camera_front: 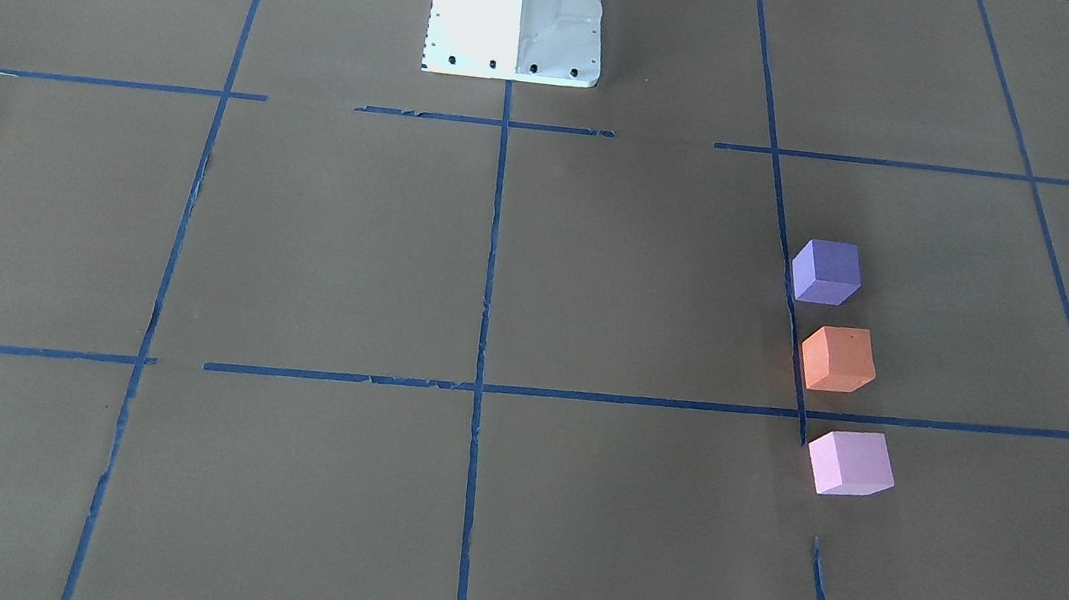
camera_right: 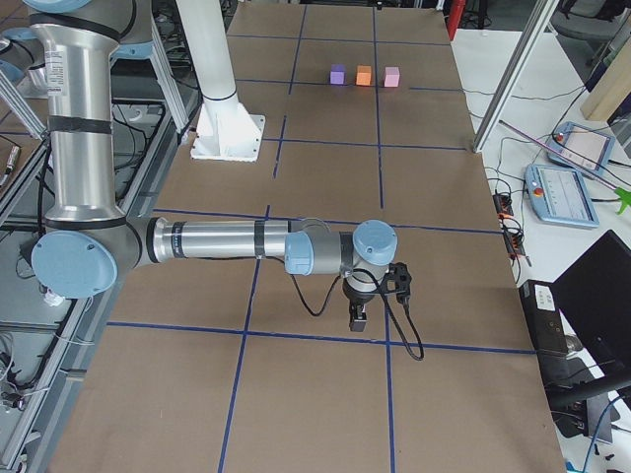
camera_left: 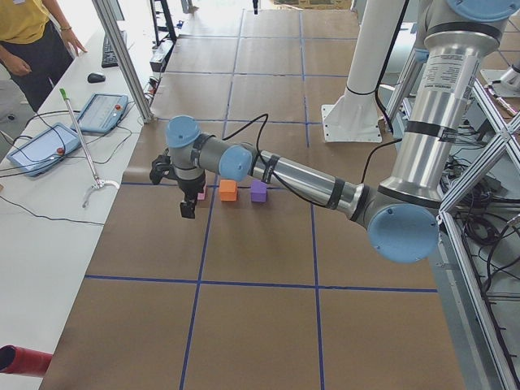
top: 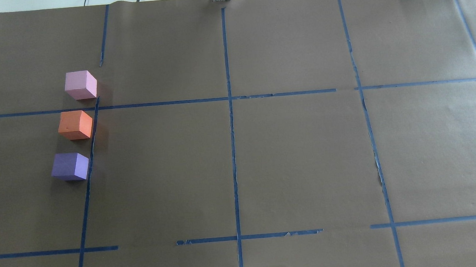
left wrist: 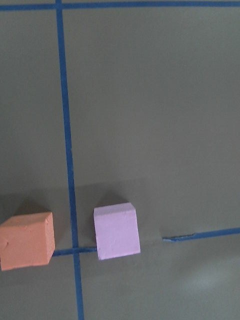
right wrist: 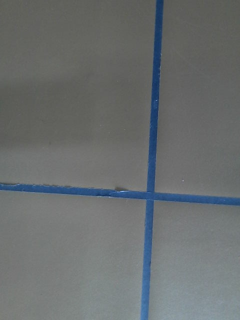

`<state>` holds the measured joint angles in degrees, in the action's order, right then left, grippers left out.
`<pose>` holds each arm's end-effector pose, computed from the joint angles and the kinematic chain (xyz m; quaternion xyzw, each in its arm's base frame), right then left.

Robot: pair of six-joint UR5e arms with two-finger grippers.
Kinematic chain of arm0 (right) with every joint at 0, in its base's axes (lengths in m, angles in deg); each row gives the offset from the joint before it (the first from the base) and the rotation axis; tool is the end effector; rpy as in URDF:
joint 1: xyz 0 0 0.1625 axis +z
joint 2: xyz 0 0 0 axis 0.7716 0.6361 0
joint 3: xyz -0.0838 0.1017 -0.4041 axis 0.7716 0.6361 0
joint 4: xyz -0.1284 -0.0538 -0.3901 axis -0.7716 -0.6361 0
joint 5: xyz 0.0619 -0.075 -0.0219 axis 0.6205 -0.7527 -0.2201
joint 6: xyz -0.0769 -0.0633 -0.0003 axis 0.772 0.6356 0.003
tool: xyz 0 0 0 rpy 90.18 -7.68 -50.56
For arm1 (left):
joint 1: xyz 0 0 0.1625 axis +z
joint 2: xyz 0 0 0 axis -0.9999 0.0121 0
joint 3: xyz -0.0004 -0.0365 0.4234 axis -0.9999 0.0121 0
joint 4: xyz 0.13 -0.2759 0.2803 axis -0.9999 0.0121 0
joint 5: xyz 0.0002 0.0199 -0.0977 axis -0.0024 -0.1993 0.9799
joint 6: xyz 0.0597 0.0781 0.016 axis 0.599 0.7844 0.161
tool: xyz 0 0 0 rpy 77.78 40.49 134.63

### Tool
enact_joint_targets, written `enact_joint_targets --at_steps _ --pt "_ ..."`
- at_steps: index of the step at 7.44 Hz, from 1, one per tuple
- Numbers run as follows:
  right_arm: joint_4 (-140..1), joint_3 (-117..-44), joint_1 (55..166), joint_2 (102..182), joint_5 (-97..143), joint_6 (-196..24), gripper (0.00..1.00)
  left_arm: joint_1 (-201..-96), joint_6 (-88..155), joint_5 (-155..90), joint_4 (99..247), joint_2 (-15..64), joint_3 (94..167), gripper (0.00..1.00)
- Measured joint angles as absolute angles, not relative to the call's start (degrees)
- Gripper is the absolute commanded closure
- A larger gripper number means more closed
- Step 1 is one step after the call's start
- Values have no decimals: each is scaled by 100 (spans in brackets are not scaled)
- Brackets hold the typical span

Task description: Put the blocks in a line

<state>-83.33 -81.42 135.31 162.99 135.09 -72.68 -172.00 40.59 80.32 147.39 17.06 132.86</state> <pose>0.0182 -0.4901 0.6359 -0.0085 -0.3851 -0.0250 0.9225 0.0107 -0.5860 0.5145 0.0787 0.3859 0.0511 0.9177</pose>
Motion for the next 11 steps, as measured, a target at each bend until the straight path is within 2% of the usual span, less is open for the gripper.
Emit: enact_joint_targets --at_steps 3,11 --pt "-8336 -8142 13531 16299 13509 -7268 0 -18271 5625 8026 14580 1635 12423 1" --pt "-8339 -8142 13531 16300 13511 -7268 0 -18439 5693 8053 13949 1344 12438 1"
